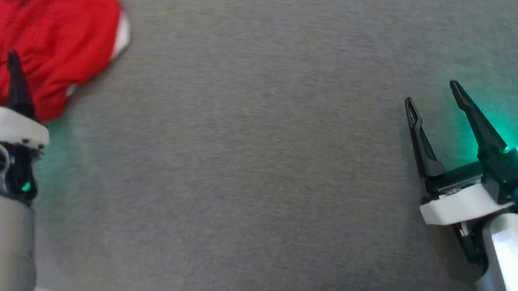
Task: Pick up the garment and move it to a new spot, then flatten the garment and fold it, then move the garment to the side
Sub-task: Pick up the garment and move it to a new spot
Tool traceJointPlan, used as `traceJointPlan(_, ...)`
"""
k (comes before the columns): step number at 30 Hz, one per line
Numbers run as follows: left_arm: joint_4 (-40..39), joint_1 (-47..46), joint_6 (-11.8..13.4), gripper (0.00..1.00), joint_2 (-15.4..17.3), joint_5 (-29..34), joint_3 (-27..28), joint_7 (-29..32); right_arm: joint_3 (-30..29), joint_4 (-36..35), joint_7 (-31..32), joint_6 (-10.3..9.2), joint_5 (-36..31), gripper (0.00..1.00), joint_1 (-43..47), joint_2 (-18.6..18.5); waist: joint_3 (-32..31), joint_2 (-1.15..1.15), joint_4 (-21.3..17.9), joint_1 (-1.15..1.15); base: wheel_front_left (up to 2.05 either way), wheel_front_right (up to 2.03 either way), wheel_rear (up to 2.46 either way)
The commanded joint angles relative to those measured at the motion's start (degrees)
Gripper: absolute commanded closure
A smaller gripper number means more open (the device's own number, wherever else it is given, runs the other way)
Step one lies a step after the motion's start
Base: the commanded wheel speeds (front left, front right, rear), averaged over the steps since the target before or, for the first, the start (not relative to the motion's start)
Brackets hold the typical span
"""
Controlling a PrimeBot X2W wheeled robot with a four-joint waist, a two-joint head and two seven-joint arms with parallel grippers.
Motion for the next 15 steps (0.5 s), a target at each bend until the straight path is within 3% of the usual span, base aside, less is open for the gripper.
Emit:
traceJointPlan(1,0.39,-1.25,0.11,0.00,4.05,-0.07,0.65,0.18,1.80,-1.71,0.30,0.42,-0.28,0.00,0.18,-0.23,1.76,0.00,-2.57,-0.02,0.00,0.00,0.00)
traceJointPlan(4,6.26,-2.65,0.10,0.00,5.18,1.54,-3.23,2.34,2.47,-2.03,0.45,0.42,0.18,0.00,0.41,-0.23,1.21,0.00,-4.18,-0.02,0.00,0.00,0.00)
traceJointPlan(5,8.05,-2.82,0.10,0.03,5.34,1.64,-4.08,3.40,2.59,-2.05,0.45,0.42,0.38,0.00,0.51,-0.23,0.88,0.00,-4.70,-0.02,0.00,0.00,0.00)
traceJointPlan(6,9.40,-3.02,0.10,0.14,5.45,1.75,-4.96,4.22,2.61,-2.11,0.42,0.42,0.69,0.00,0.63,-0.23,0.52,0.00,-5.15,-0.02,0.00,0.00,0.00)
traceJointPlan(7,10.40,-3.23,0.10,0.28,5.52,1.80,-5.77,4.80,2.59,-2.18,0.44,0.42,0.99,0.00,0.75,-0.23,0.27,0.00,-5.47,-0.02,0.00,0.00,0.00)
traceJointPlan(8,11.14,-3.44,0.10,0.57,5.48,1.64,-6.60,5.63,2.57,-2.28,0.47,0.42,1.12,0.00,0.84,-0.23,0.08,0.00,-5.67,-0.02,0.00,0.00,0.00)
traceJointPlan(9,11.37,-3.62,0.10,1.00,5.46,1.50,-7.63,6.32,2.50,-2.36,0.47,0.42,1.30,0.00,0.91,-0.23,-0.13,0.00,-5.79,-0.02,0.00,0.00,0.00)
traceJointPlan(15,6.32,-4.39,0.10,1.00,8.23,-2.71,-11.52,6.97,2.88,-0.78,-0.47,0.42,3.28,0.00,1.62,-0.23,-3.74,0.00,-6.01,-0.02,0.00,0.00,0.00)
